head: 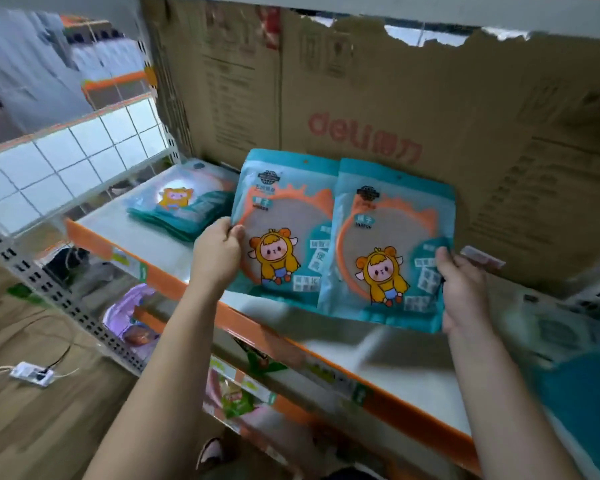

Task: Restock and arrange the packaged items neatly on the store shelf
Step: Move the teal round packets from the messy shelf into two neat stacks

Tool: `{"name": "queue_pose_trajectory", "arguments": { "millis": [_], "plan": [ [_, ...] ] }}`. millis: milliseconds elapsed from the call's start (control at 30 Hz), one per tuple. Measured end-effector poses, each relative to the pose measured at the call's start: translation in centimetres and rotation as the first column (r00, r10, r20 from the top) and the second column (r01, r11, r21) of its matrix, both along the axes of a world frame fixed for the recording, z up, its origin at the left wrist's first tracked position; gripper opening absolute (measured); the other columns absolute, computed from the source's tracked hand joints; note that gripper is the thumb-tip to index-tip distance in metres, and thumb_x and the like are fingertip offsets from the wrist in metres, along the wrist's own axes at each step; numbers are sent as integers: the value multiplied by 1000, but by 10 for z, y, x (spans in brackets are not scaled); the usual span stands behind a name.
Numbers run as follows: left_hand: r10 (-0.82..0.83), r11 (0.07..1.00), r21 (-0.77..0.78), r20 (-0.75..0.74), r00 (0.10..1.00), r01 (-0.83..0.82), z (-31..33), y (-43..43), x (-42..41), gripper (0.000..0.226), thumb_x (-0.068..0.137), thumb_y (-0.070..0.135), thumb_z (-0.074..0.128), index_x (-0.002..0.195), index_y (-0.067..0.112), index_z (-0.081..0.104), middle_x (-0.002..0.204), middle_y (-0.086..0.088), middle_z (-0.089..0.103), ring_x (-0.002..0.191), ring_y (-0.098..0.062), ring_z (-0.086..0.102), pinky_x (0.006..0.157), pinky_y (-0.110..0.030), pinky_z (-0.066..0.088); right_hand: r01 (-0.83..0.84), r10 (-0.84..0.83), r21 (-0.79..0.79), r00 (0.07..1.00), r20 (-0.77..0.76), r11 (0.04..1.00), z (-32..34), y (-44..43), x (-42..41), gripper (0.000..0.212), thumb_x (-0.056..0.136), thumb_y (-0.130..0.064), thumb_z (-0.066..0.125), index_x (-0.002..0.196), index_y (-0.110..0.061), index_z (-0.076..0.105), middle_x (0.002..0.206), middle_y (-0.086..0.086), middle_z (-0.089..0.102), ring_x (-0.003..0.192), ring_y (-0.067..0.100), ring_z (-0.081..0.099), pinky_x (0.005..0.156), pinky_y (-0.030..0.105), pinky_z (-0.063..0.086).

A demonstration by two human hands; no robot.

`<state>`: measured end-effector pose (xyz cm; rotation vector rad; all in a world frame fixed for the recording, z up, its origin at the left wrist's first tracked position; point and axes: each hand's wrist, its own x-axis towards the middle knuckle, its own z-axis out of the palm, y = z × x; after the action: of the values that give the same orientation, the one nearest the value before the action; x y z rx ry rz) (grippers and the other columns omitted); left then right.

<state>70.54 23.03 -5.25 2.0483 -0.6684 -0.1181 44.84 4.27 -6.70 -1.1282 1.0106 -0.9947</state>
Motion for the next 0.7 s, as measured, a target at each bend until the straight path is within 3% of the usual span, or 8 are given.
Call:
{"name": "queue_pose_trajectory", "arguments": {
  "millis": [133,300,400,567,700],
  "plan": [
    [-41,998,39,45,998,39,2,3,67,18,96,16,46,83,10,55,85,-10,60,79,-24,52,64,-34,38,61,-63,66,998,28,996,-5,18,49,18,96,-27,57,86,-15,67,66,-7,71,59,10,69,49,25,54],
    [-86,993,75,-50,995,89,8,11,154,32,86,32,42,88,5,60,94,-19,64,91,-35,58,79,-44,49,163,-170,141,985,35,976,-8,50,103,17,94,-28,60,85,-15,65,65,-6,71,57,11,69,47,26,54],
    [-87,989,122,-13,996,88,5,16,203,27,94,25,46,90,4,63,97,-19,65,93,-36,58,76,-42,45,232,-239,147,970,35,962,-6,69,130,17,94,-28,60,84,-16,65,64,-6,71,56,10,69,46,25,54],
    [-92,978,193,75,993,76,-2,26,265,29,95,24,49,84,2,64,81,-14,59,78,-29,50,65,-35,32,325,-329,128,944,10,937,-5,94,157,16,95,-24,60,83,-15,65,60,-8,70,52,8,67,42,24,53],
    [-109,964,252,76,991,87,-6,25,293,33,96,26,47,96,0,68,93,-22,66,91,-38,58,74,-39,42,357,-357,116,934,-16,927,-7,105,168,16,95,-25,60,83,-17,66,62,-8,71,53,8,68,42,24,52]
  ]
}}
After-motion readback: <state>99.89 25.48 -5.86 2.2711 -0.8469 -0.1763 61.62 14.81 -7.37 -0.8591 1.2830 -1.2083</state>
